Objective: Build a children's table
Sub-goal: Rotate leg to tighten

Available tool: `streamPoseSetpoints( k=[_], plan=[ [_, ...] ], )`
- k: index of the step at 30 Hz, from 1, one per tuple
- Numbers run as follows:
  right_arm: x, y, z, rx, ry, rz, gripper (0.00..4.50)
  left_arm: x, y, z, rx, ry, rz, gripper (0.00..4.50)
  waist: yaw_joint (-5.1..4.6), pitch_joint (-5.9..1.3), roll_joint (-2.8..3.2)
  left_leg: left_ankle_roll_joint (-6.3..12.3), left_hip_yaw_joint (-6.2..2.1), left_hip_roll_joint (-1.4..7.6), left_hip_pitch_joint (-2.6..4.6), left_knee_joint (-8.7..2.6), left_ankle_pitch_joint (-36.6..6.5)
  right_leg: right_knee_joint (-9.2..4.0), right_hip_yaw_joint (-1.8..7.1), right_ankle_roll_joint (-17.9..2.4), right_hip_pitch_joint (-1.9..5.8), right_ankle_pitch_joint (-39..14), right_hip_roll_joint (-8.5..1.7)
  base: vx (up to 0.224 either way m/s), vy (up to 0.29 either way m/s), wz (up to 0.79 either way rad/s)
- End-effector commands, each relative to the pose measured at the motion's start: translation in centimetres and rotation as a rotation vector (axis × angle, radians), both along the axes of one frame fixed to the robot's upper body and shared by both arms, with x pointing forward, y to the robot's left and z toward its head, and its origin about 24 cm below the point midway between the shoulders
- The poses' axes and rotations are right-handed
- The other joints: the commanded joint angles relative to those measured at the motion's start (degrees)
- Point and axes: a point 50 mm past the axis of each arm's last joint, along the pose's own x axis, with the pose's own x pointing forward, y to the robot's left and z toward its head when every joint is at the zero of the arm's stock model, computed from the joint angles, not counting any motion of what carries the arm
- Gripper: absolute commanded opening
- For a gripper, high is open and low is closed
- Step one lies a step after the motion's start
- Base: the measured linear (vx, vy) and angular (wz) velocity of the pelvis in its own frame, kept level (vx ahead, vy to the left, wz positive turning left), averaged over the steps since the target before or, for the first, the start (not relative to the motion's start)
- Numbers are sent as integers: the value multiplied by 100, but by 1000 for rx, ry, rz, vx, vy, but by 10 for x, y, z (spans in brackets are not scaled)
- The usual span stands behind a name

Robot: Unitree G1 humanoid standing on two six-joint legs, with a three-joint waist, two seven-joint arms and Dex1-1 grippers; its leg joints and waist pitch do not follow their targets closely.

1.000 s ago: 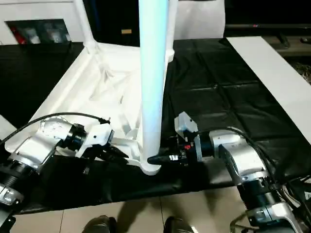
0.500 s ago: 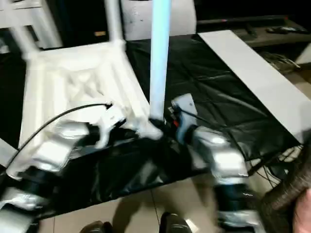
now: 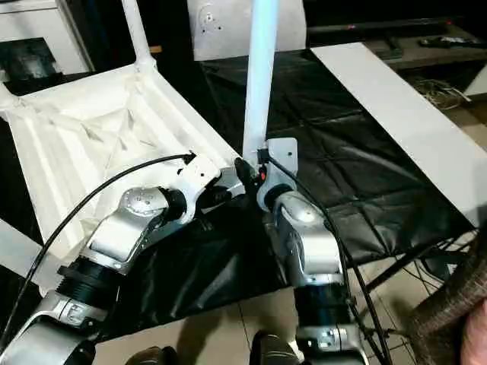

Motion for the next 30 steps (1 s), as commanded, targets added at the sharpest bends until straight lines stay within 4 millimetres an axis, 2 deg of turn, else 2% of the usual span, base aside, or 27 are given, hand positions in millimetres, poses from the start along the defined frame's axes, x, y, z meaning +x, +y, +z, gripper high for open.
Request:
streamPoseSetpoints(
  k=[1,2,5,7,9,10,11,14,17,18,22,26,29,30],
  plan=[
    [-10,19,6,4,-69,233,333,-9,-9,1,7,-12,-151,0,91,-427,-14,443,-23,83,-36,-356,-1034,-368,275,-882,358,-1884,-286,0,0,0],
    [-11,12,7,-15,-87,247,354,-10,-4,-1,19,-1,-158,0,84,-437,-18,498,-2,87,-46,-337,-899,-323,293,-989,366,-1574,-278,0,0,0],
    [-15,-11,6,-74,-117,347,364,-14,11,-4,54,-2,-247,0,114,-445,-28,619,29,75,-36,-301,-790,-293,307,-1190,361,-1358,-266,0,0,0],
    [-17,-19,5,-97,-116,385,395,-17,16,-6,65,7,-285,0,149,-446,-32,658,24,83,-45,-297,-764,-279,306,-1187,374,-1372,-272,0,0,0],
    [-20,-33,3,-154,-111,446,401,-22,24,-9,96,7,-369,0,203,-432,-20,642,27,105,-39,-309,-788,-292,309,-1179,365,-1515,-279,0,0,0],
    [-22,-39,3,-170,-108,482,412,-23,28,-11,111,23,-391,0,241,-439,-8,610,41,117,3,-303,-846,-300,319,-1169,334,-1578,-277,0,0,0],
    [-24,-45,3,-176,-100,517,420,-23,33,-12,129,30,-409,0,249,-437,-33,594,49,126,18,-305,-875,-297,326,-1187,325,-1571,-270,0,0,0],
    [-31,-58,8,-180,-79,681,420,-27,44,-12,113,58,-519,0,310,-420,-23,576,36,131,21,-323,-1033,-288,325,-1206,335,-1641,-258,0,0,0],
    [-37,-62,8,-193,-56,793,420,-29,49,-8,93,80,-584,0,328,-429,-42,574,35,139,24,-321,-1035,-279,329,-1215,334,-1703,-271,0,0,0],
    [-38,-64,8,-192,-47,835,420,-30,51,-8,104,81,-609,0,337,-426,-65,570,45,143,27,-319,-1065,-290,328,-1213,325,-1794,-273,0,0,0],
    [-40,-64,9,-191,-18,953,420,-31,55,-6,128,96,-692,0,373,-433,-51,568,42,154,24,-316,-1027,-285,324,-1215,328,-1854,-283,0,0,0],
    [-36,-62,9,-210,-2,1028,384,-36,56,-3,133,127,-807,0,397,-460,-62,552,45,153,21,-306,-898,-245,321,-1310,333,-1681,-287,0,0,0],
    [-38,-59,7,-207,20,1079,374,-37,57,-3,141,127,-827,0,419,-460,-56,572,55,164,28,-297,-845,-226,332,-1368,327,-1551,-286,0,0,0],
    [-38,-59,7,-206,23,1087,357,-37,57,-3,142,126,-828,0,449,-469,-47,593,57,174,30,-294,-790,-212,332,-1397,330,-1466,-287,0,0,0]
  ],
)
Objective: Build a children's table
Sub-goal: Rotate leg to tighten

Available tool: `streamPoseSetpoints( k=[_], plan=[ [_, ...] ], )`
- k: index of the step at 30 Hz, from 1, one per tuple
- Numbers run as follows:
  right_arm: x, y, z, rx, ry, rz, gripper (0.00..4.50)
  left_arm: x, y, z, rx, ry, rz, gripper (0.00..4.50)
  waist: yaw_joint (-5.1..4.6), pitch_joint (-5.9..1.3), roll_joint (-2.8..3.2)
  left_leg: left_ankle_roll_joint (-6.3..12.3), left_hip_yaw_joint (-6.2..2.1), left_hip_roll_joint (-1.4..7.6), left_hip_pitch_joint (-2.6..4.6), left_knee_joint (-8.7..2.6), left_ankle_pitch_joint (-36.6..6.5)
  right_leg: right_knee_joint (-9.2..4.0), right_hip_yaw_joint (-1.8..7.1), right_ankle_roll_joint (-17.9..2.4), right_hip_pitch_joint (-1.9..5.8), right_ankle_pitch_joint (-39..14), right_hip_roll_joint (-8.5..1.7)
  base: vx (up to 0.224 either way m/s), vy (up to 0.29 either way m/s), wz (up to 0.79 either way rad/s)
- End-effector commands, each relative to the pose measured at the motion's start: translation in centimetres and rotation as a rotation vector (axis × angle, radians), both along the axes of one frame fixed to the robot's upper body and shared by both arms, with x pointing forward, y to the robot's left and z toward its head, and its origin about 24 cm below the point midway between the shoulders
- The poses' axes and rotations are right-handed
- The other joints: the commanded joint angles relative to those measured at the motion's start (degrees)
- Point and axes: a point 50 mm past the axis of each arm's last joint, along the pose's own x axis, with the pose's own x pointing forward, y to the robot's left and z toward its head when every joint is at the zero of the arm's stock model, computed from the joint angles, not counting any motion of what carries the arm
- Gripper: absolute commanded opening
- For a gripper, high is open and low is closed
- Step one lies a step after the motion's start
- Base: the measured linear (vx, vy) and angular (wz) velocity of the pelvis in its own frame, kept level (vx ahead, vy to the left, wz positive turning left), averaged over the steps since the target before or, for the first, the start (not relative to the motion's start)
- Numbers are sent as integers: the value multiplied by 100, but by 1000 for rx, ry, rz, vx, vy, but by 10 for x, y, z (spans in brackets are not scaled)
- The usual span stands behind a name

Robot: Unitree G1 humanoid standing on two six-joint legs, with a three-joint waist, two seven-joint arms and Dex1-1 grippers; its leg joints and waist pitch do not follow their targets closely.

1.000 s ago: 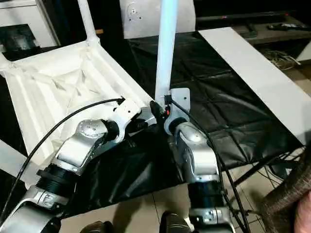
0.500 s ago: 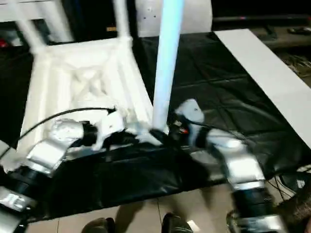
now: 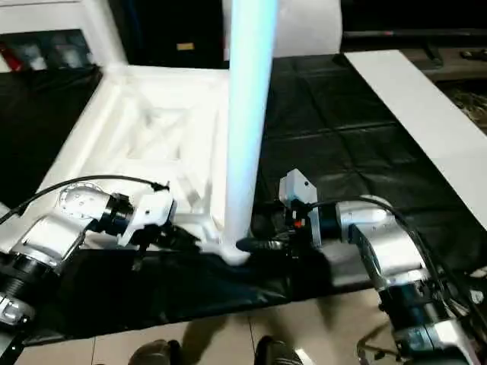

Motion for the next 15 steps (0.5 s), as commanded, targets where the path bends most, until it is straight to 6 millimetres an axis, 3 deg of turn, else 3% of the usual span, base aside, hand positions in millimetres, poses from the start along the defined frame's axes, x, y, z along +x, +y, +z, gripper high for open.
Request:
streamPoseSetpoints(
  k=[1,4,11,15],
  plan=[
    [-2,2,0,-5,7,46,346,-6,-10,-3,37,17,-114,0,-22,-463,-39,603,34,159,37,-318,-770,-281,316,-1392,346,-1412,-298,0,0,0],
    [-4,4,-2,-4,20,76,313,-6,-10,-3,40,14,-121,0,5,-471,-50,589,36,152,27,-317,-769,-267,315,-1407,360,-1342,-299,0,0,0],
    [-1,13,-5,9,24,106,256,-5,-9,-4,41,12,-130,0,-1,-470,-60,488,24,145,14,-324,-881,-305,304,-1266,366,-1720,-321,0,0,0],
    [1,17,-6,18,29,120,237,-4,-9,-5,43,12,-135,0,0,-479,-60,500,25,145,18,-317,-804,-283,306,-1297,365,-1565,-305,0,0,0]
  ],
)
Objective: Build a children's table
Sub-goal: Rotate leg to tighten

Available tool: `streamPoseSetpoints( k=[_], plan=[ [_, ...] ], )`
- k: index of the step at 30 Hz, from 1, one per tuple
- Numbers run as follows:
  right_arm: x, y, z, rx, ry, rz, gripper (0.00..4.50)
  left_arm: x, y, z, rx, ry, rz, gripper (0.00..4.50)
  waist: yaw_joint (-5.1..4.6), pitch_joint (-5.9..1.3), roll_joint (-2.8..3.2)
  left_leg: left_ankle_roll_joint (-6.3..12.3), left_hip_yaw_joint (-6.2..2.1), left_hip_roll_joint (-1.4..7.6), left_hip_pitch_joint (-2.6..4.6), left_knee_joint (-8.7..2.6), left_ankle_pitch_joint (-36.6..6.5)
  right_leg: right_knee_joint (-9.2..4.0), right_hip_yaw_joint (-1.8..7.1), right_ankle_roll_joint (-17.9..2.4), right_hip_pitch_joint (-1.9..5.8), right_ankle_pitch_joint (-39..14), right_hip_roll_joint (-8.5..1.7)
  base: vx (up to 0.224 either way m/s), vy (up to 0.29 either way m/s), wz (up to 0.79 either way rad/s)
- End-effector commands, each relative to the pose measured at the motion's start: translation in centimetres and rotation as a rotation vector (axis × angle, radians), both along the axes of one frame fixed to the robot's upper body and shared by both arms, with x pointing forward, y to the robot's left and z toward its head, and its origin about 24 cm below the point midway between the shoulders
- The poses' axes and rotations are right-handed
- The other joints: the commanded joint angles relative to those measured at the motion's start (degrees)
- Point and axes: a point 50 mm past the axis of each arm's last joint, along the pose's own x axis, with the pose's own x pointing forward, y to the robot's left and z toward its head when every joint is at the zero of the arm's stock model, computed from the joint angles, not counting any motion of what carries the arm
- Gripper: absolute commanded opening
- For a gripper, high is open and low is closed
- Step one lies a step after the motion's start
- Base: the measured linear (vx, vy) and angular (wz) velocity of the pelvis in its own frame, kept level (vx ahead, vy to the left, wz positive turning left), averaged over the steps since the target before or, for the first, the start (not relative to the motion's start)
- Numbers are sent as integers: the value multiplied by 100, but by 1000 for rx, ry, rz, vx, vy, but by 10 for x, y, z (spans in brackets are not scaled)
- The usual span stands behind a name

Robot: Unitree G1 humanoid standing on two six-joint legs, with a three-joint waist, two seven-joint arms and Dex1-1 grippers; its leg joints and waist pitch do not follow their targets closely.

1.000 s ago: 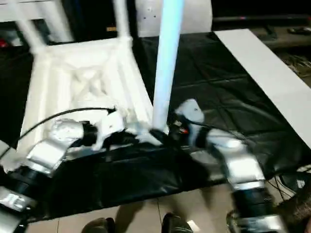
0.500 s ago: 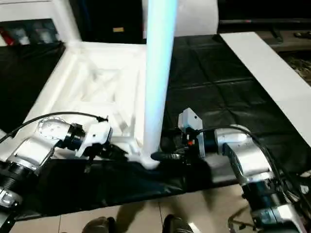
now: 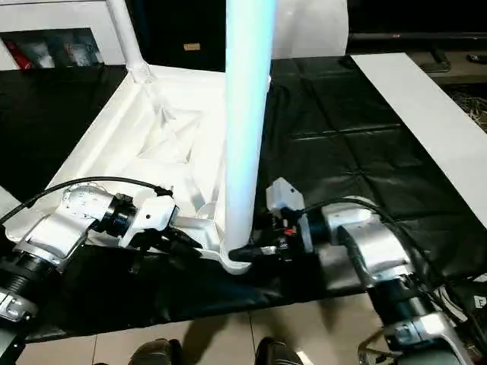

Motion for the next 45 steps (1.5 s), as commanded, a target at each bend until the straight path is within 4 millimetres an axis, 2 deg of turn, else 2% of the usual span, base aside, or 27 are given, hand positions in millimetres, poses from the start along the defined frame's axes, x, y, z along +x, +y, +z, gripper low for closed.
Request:
streamPoseSetpoints(
  k=[1,7,13,15,16,17,18,19,20,21,22,23,24,26,27,28,29,32,33,34,35,39,40,41,43,44,45],
  plan=[
    [3,3,3,8,-8,11,223,-5,-8,-4,39,17,-92,0,-29,-476,-50,500,20,141,13,-332,-805,-289,303,-1305,363,-1555,-299,0,0,0],
    [1,3,2,19,38,45,205,-3,-7,-5,39,19,-70,0,-31,-451,-61,434,16,141,27,-346,-972,-333,303,-1187,357,-1948,-312,0,0,0],
    [-7,6,4,87,98,-12,204,2,-14,-5,-28,36,63,0,-24,-461,-42,485,27,154,31,-339,-849,-293,316,-1344,354,-1559,-298,0,0,0],
    [-7,13,2,105,105,-73,204,6,-19,-6,-43,27,140,0,-11,-438,-51,443,25,150,36,-347,-933,-327,314,-1292,343,-1725,-301,0,0,0],
    [-5,24,-1,105,97,-159,204,11,-24,-7,-56,21,215,0,-29,-421,-20,365,10,134,24,-359,-1059,-347,302,-1204,349,-2025,-307,0,0,0],
    [-2,35,-4,107,100,-246,204,14,-31,-8,-81,29,278,0,-59,-390,-35,266,-2,113,24,-380,-1205,-403,287,-1047,333,-2406,-300,0,0,0],
    [-2,36,-5,107,101,-254,204,15,-32,-8,-84,31,286,0,-87,-379,-47,204,-8,96,12,-385,-1295,-424,275,-944,345,-2654,-302,0,0,0],
    [-1,44,-5,120,103,-299,204,17,-38,-8,-99,36,327,0,-130,-370,-76,116,-46,57,-14,-398,-1389,-482,230,-665,386,-3203,-317,-56,1,-12],
    [1,50,-4,135,112,-333,204,18,-43,-8,-108,40,358,0,-184,-358,-73,82,-47,42,14,-390,-1453,-547,222,-494,349,-3514,-322,-56,1,-12],
    [1,50,-4,135,112,-333,204,18,-43,-8,-108,40,358,0,-215,-350,-75,82,-54,36,15,-387,-1488,-572,216,-439,337,-3627,-325,0,0,0],
    [6,68,-2,162,127,-422,204,23,-55,-8,-123,44,441,0,-269,-338,-58,69,-65,24,2,-386,-1540,-594,196,-346,339,-3775,-318,0,0,0],
    [8,75,-1,170,137,-458,204,24,-59,-8,-129,45,470,0,-328,-324,-70,50,-78,4,27,-375,-1683,-659,158,-251,300,-4001,-309,0,0,0],
    [11,84,1,176,144,-507,204,26,-65,-7,-140,48,511,0,-361,-332,-95,38,-83,-11,25,-360,-1706,-671,136,-191,307,-4100,-303,0,0,0],
    [15,94,3,188,161,-580,204,30,-72,-5,-156,42,571,0,-428,-343,-27,23,-125,-29,14,-357,-1767,-726,56,-55,328,-4177,-314,0,0,0],
    [19,103,5,194,176,-653,204,33,-79,-3,-164,35,628,0,-428,-343,-27,23,-125,-29,14,-357,-1767,-726,56,-55,328,-4177,-314,0,0,0],
    [21,109,7,197,182,-691,204,35,-83,-1,-170,27,664,0,-498,-355,-8,30,-143,-3,34,-370,-1857,-754,10,-112,332,-3933,-306,0,0,0],
    [23,114,8,197,181,-718,204,37,-86,0,-173,18,695,0,-506,-362,21,63,-164,22,33,-398,-1888,-728,9,-201,347,-3599,-311,0,0,0],
    [27,121,7,149,130,-829,204,40,-94,4,-181,-3,763,0,-546,-364,15,121,-155,55,49,-436,-1994,-683,36,-465,337,-2998,-292,0,0,0],
    [27,121,7,149,130,-829,204,40,-94,4,-181,-3,763,0,-546,-364,15,121,-155,55,49,-436,-1994,-683,36,-465,337,-2998,-292,0,0,0],
    [27,122,6,155,126,-847,204,40,-95,4,-181,-4,774,0,-539,-360,10,160,-140,49,78,-436,-2045,-674,67,-555,320,-2943,-302,0,0,0],
    [26,118,7,193,110,-880,259,39,-95,4,-174,-15,771,0,-528,-370,19,182,-139,52,62,-444,-1975,-652,89,-601,337,-2820,-311,0,0,0],
    [26,113,8,223,107,-907,274,38,-92,3,-168,-18,761,0,-499,-407,3,285,-97,56,27,-440,-1551,-560,155,-842,373,-2160,-306,0,0,0],
    [28,103,13,264,89,-924,296,36,-88,4,-166,-27,720,0,-479,-416,0,328,-81,61,31,-435,-1384,-540,172,-909,374,-1986,-310,0,0,0],
    [28,100,14,275,81,-929,309,35,-87,4,-166,-29,706,0,-453,-424,30,372,-70,59,30,-432,-1282,-528,177,-930,383,-1970,-308,0,0,0],
    [28,95,15,278,37,-903,316,33,-83,3,-164,-25,689,0,-450,-450,-3,412,-58,41,-18,-418,-1125,-514,177,-899,419,-1958,-306,0,0,0],
    [27,91,16,276,7,-883,329,32,-81,3,-163,-21,682,0,-439,-468,-4,437,-48,48,-27,-403,-908,-477,192,-955,414,-1728,-303,0,0,0],
    [27,91,16,275,3,-880,343,32,-81,3,-163,-22,678,0,-439,-468,-4,437,-48,48,-27,-403,-908,-477,192,-955,414,-1728,-303,0,0,0]
  ],
)
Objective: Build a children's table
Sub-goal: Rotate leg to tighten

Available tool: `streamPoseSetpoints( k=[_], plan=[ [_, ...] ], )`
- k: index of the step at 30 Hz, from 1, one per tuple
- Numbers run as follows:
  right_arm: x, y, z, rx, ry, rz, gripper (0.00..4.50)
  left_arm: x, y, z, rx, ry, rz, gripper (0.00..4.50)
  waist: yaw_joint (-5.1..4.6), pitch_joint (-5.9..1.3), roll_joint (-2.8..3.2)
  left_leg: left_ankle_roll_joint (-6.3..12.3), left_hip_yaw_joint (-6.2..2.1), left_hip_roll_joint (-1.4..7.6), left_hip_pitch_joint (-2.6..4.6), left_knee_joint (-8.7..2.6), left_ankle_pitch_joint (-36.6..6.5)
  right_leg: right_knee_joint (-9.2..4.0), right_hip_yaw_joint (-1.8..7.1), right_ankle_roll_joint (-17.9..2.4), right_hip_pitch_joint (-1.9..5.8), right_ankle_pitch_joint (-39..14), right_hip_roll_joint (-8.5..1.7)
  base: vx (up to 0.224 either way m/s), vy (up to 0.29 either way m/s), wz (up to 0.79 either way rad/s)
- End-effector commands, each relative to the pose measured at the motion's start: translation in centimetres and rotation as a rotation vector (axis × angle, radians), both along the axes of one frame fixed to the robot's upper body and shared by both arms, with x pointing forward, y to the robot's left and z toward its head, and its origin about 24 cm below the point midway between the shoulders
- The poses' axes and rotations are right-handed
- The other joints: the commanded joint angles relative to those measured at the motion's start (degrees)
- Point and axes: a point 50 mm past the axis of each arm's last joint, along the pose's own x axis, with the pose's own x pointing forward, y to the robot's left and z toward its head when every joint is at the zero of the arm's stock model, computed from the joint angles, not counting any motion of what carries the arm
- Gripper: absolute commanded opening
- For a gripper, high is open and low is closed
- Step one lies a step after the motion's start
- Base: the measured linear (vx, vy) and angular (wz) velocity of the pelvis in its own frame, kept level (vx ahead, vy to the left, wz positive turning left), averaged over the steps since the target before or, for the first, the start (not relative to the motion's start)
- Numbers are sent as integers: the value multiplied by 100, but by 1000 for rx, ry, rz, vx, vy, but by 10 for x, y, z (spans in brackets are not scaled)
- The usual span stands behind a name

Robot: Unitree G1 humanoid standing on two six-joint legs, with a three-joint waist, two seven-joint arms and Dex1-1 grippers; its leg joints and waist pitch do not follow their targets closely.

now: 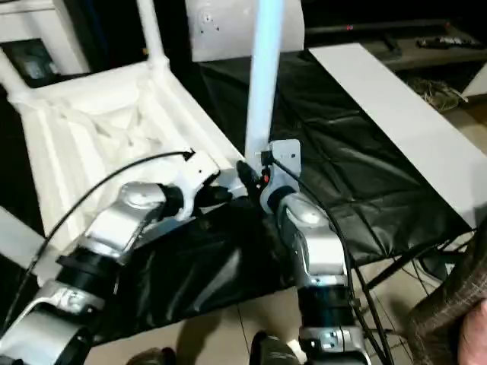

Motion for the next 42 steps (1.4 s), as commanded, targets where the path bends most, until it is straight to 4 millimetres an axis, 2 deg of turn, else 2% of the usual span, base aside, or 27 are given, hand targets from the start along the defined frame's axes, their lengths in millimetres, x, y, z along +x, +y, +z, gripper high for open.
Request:
streamPoseSetpoints(
  k=[1,3,5,7,10,11,13,17,23,27,29,30,32,33,37,42],
  plan=[
    [-14,42,14,52,-84,296,356,-7,-15,1,-23,-27,-97,0,73,-439,-8,500,14,60,-49,-303,-847,-322,299,-1034,384,-1664,-279,0,0,0],
    [-22,19,12,-11,-119,413,363,-11,0,-2,11,-33,-189,0,105,-452,-10,573,17,56,-58,-292,-834,-311,298,-1032,419,-1653,-275,0,0,0],
    [-25,9,12,-34,-126,468,377,-13,7,-5,32,-26,-233,0,113,-459,4,682,27,85,-67,-284,-709,-267,321,-1102,415,-1406,-279,0,0,0],
    [-29,-1,11,-66,-132,521,407,-17,14,-8,56,-25,-307,0,147,-459,3,646,29,82,-52,-281,-771,-283,315,-1119,405,-1563,-274,0,0,0],
    [-34,-20,10,-118,-125,614,412,-25,26,-12,98,-14,-434,0,215,-438,13,569,24,101,-17,-294,-917,-301,315,-1038,383,-1811,-260,0,0,0],
    [-38,-28,10,-135,-117,665,437,-29,33,-12,110,-6,-502,0,218,-432,16,562,26,118,-11,-302,-974,-301,326,-1064,365,-1822,-268,0,0,0],
    [-43,-36,10,-147,-101,729,446,-32,40,-10,99,10,-560,0,249,-434,19,553,40,127,23,-297,-1006,-289,345,-1138,343,-1754,-266,0,0,0],
    [-50,-44,10,-157,-75,815,446,-33,52,-7,110,25,-597,0,318,-433,10,477,53,145,43,-307,-1149,-254,382,-1231,323,-1735,-246,0,0,0],
    [-57,-50,10,-168,-19,949,446,-33,69,-2,121,61,-650,0,324,-417,-15,434,50,113,-4,-308,-1224,-288,382,-1061,351,-2138,-268,0,0,0],
    [-56,-50,9,-157,-13,995,446,-36,69,-2,106,86,-704,0,332,-423,-17,431,52,118,8,-298,-1153,-290,381,-1054,331,-2213,-272,0,0,0],
    [-51,-50,6,-169,-12,1037,419,-41,68,-3,111,100,-764,0,333,-429,-12,435,55,126,9,-290,-1152,-280,381,-1127,319,-2149,-274,0,0,0],
    [-51,-50,6,-169,-10,1040,419,-41,68,-3,112,100,-767,0,333,-429,-12,435,55,126,9,-290,-1152,-280,381,-1127,319,-2149,-274,0,0,0],
    [-48,-50,5,-170,-1,1054,389,-41,67,-3,118,98,-783,0,361,-430,-2,437,67,140,19,-285,-1096,-243,390,-1241,314,-1896,-256,0,0,0],
    [-47,-49,5,-164,2,1063,380,-41,66,-3,123,97,-792,0,376,-428,-20,446,68,139,21,-284,-1105,-243,389,-1243,317,-1891,-261,0,0,0],
    [-44,-43,5,-155,14,1119,357,-41,64,-3,132,95,-816,0,419,-434,-24,456,65,135,7,-277,-1034,-217,391,-1209,329,-1926,-271,0,0,0],
    [-44,-38,4,-149,19,1178,301,-39,64,-2,142,86,-816,0,456,-444,-28,470,64,135,-5,-272,-935,-197,387,-1214,337,-1804,-267,0,0,0]
  ],
)
